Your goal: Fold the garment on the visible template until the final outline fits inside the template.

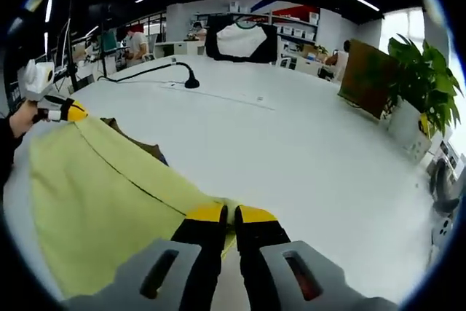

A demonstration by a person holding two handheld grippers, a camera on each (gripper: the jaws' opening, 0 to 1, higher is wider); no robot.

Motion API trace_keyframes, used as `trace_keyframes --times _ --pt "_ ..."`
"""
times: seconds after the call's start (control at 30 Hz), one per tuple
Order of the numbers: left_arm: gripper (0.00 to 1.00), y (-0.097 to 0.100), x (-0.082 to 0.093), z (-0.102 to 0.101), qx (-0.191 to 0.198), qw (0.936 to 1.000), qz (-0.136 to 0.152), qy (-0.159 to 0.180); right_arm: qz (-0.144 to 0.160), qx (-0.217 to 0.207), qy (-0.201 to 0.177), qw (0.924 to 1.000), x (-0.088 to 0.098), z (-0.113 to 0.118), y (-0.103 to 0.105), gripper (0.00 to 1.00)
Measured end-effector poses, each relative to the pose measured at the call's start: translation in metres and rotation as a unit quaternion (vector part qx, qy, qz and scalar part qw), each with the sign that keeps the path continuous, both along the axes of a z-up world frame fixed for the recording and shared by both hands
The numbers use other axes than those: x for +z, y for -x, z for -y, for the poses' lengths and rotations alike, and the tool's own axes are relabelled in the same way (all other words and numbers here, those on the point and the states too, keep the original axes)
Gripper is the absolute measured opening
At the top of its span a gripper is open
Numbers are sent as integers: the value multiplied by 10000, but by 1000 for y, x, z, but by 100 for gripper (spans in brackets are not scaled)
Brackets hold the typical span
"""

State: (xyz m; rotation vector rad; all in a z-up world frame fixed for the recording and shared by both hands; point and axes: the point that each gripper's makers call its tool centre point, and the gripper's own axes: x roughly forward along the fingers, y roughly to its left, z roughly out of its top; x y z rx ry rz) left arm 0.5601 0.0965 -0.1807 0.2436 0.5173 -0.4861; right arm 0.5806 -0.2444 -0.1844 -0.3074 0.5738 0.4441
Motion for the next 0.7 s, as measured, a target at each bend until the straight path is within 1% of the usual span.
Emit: trace_keyframes --times 0.03,0.1,0.13,0.2,0.27,0.33,0.37,0.4,0.43,0.47,0.5,0.53,0.57,0.6,0.63,0.7 --pt "7 -1 2 -1 -61 9999 94 -98 125 15 134 9998 3 4 -3 11" --pt "16 -5 13 -7 -98 9980 465 -411 272 141 -12 9995 12 4 -4 14" --pt "21 -7 19 -9 -248 9959 667 -562 333 145 -38 9993 15 6 -4 15" --pt "23 -4 26 -9 -522 9929 809 -692 540 241 58 9982 23 12 -5 22" --pt "28 0 30 -11 -713 9908 854 -776 640 361 201 9971 27 17 -4 22" --pt "33 3 33 -12 -968 9861 960 -949 679 525 328 9958 30 22 -3 23" --pt "35 5 35 -14 -1119 9825 1047 -1054 732 716 421 9939 32 23 -2 23" --pt "35 7 35 -14 -1243 9797 1083 -1138 740 852 487 9924 32 23 0 24" --pt "36 10 35 -14 -1483 9745 1120 -1256 742 1069 614 9896 31 24 3 26" --pt "35 12 35 -14 -1546 9737 1111 -1251 745 1187 717 9875 31 24 5 30" --pt "33 17 33 -12 -1747 9720 1003 -1207 736 1320 813 9852 29 24 8 31" --pt "30 20 33 -10 -1864 9705 966 -1187 704 1572 932 9806 26 22 14 31" --pt "31 22 33 -10 -2030 9659 989 -1266 688 1677 995 9784 24 21 17 31" --pt "33 21 32 -13 -1982 9649 1011 -1395 725 1785 1082 9753 23 19 19 30" --pt "32 25 28 -12 -2167 9584 957 -1594 747 1818 1103 9743 22 18 19 29" --pt "30 29 25 -5 -2402 9521 962 -1628 692 1755 1057 9763 19 15 16 28"
